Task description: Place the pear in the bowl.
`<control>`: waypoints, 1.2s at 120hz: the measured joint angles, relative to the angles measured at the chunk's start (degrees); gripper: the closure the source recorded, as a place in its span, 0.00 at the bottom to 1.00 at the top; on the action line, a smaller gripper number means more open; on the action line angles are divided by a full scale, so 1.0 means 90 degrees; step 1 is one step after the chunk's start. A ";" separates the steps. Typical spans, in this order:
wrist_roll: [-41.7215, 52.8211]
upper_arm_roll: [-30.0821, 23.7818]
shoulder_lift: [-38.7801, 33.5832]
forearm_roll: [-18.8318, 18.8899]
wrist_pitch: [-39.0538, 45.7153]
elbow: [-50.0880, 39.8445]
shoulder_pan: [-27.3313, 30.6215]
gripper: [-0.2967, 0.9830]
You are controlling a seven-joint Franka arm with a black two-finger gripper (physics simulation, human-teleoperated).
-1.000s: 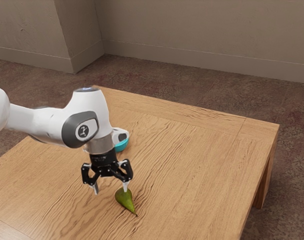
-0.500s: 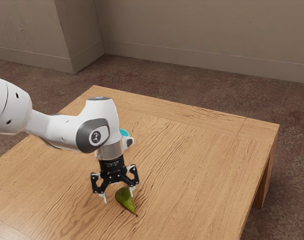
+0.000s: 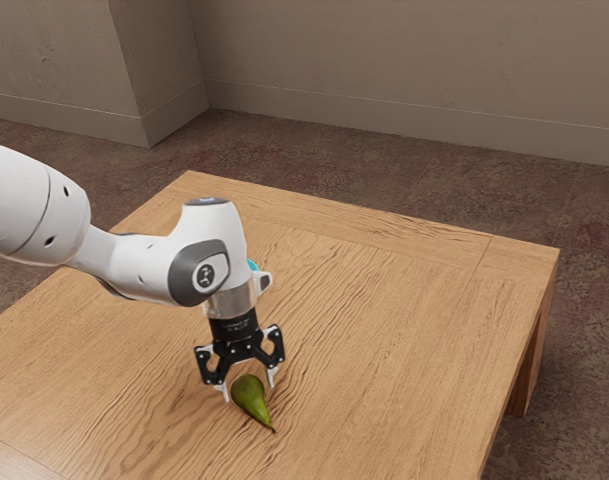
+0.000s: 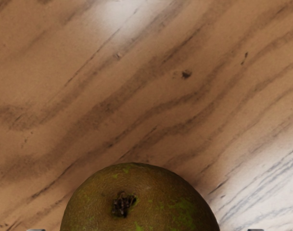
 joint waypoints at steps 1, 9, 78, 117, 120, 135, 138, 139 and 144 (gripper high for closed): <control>-0.0004 0.0000 0.0006 0.0002 0.0009 0.0003 0.0000 0.35; -0.0024 0.0001 0.0088 0.0017 0.0070 0.0065 -0.0001 0.36; 0.0051 0.0001 0.0363 0.0043 0.0245 0.0327 -0.0001 0.49; 0.0275 0.0193 0.0150 0.0067 0.0281 0.0739 -0.0004 0.52; 0.0290 0.0258 0.0120 0.0068 0.0277 0.0802 0.0003 0.53; 0.0361 0.0535 0.0092 0.0081 0.0263 0.1208 0.0005 0.53; 0.0377 0.0616 0.0105 0.0083 0.0261 0.1297 -0.0006 0.53; 0.0382 0.0648 0.0113 0.0083 0.0260 0.1330 -0.0003 0.53; 0.0411 0.0788 0.0175 0.0086 0.0258 0.1523 0.0014 0.52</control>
